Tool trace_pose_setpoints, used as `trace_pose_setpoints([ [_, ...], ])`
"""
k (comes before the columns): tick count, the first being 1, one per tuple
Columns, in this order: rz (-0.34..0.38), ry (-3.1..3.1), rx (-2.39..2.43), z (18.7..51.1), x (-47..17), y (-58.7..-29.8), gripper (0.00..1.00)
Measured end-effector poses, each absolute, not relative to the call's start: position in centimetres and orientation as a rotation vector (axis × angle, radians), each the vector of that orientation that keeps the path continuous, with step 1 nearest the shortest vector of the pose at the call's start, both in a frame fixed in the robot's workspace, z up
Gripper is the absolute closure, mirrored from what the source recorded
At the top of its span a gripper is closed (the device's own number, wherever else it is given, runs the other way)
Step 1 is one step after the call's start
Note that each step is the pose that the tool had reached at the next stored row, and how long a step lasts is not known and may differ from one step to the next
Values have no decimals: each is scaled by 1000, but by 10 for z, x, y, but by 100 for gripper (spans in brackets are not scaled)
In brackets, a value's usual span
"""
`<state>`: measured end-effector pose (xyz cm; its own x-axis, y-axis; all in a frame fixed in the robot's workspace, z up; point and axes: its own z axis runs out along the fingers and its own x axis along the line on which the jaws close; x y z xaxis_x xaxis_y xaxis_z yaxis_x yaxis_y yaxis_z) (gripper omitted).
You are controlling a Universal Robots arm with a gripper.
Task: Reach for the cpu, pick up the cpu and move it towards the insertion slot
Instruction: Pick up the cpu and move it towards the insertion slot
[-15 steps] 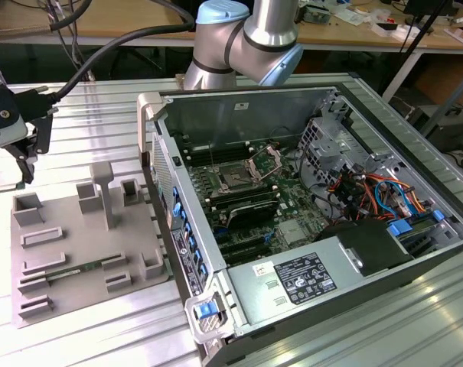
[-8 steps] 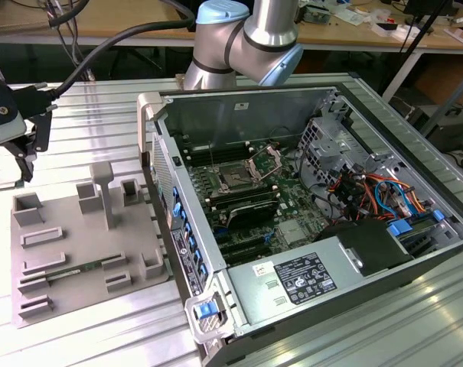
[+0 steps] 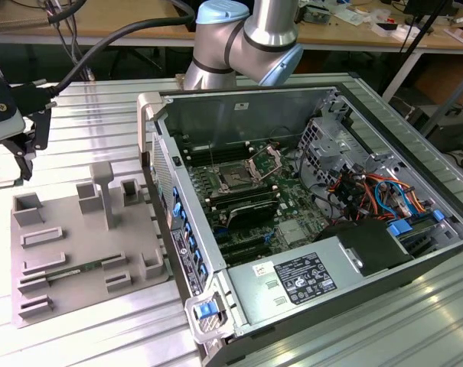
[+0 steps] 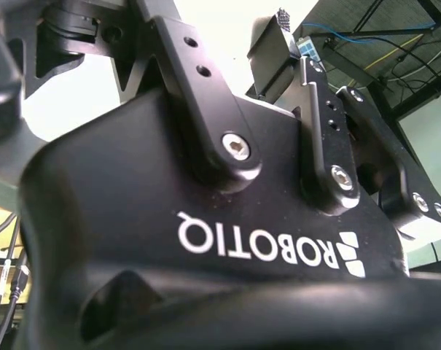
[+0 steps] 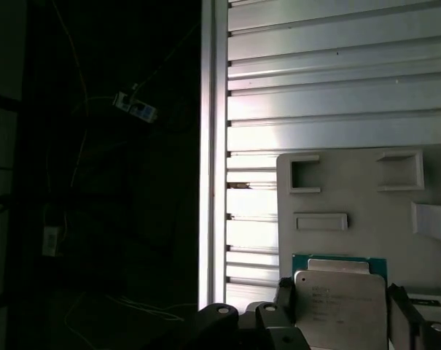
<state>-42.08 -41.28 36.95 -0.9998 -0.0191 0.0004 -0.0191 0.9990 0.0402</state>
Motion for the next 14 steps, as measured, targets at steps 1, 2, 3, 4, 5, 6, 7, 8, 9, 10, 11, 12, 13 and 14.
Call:
trace_pose_setpoints([
  [1, -63, -3140, 30, 370, -421, -413, 45],
  [2, -63, -3140, 30, 371, -421, -413, 45],
  [3, -63, -3140, 30, 371, -421, -413, 45],
  [4, -63, -3140, 30, 372, -421, -413, 45],
  [5, -63, -3140, 30, 373, -421, -413, 45],
  [6, -63, -3140, 30, 373, -421, -413, 45],
  [7, -63, -3140, 30, 373, -421, -413, 45],
  [8, -63, -3140, 30, 374, -421, -413, 45],
  [9, -63, -3140, 30, 374, -421, -413, 45],
  [10, -63, -3140, 30, 375, -421, -413, 45],
  [11, -63, -3140, 30, 375, -421, -413, 45],
  [12, -63, -3140, 30, 375, -421, -413, 45],
  [13, -63, -3140, 30, 376, -421, -413, 45],
  [14, -63, -3140, 30, 377, -421, -413, 45],
])
